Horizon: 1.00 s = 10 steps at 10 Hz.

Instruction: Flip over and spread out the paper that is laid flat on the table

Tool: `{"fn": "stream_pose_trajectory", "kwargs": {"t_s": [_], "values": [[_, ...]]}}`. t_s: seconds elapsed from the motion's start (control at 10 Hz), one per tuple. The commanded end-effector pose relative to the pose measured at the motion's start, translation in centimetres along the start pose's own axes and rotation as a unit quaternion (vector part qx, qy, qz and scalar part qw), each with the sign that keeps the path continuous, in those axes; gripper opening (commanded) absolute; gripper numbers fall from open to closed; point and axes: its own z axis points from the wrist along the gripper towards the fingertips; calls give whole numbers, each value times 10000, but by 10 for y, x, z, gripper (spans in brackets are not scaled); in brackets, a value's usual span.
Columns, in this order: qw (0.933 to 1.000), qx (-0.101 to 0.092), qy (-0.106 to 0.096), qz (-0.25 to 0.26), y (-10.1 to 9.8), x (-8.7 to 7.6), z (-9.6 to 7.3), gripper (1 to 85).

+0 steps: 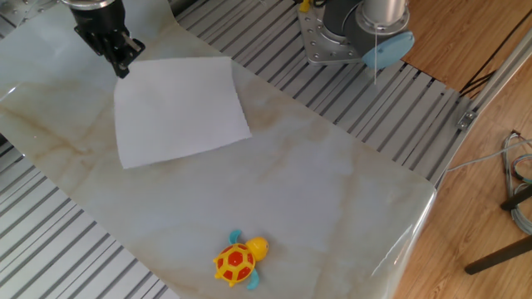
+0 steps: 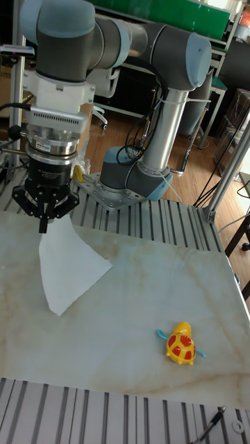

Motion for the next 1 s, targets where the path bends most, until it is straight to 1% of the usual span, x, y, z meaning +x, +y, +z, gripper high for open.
{"fn": "stream_pose_trajectory", "kwargs": {"t_s": [0.0,0.1,0.2,0.3,0.4,0.5,0.6,0.7,0.8,0.9], "values": [[9986,-51,-489,-176,-6,-14,16,10],[9988,-46,-419,-255,-9,-4,6,10],[9991,-27,-274,-314,-12,7,-18,10],[9994,-95,-100,-311,-11,17,-43,10],[9996,-108,70,-244,-8,26,-66,10],[9998,-29,109,-180,-3,29,-76,10],[9998,-7,120,-135,3,27,-80,10],[9999,-81,98,-108,11,23,-79,10],[9999,-61,79,-93,13,19,-76,10],[9999,-63,47,-101,13,18,-76,10]]}}
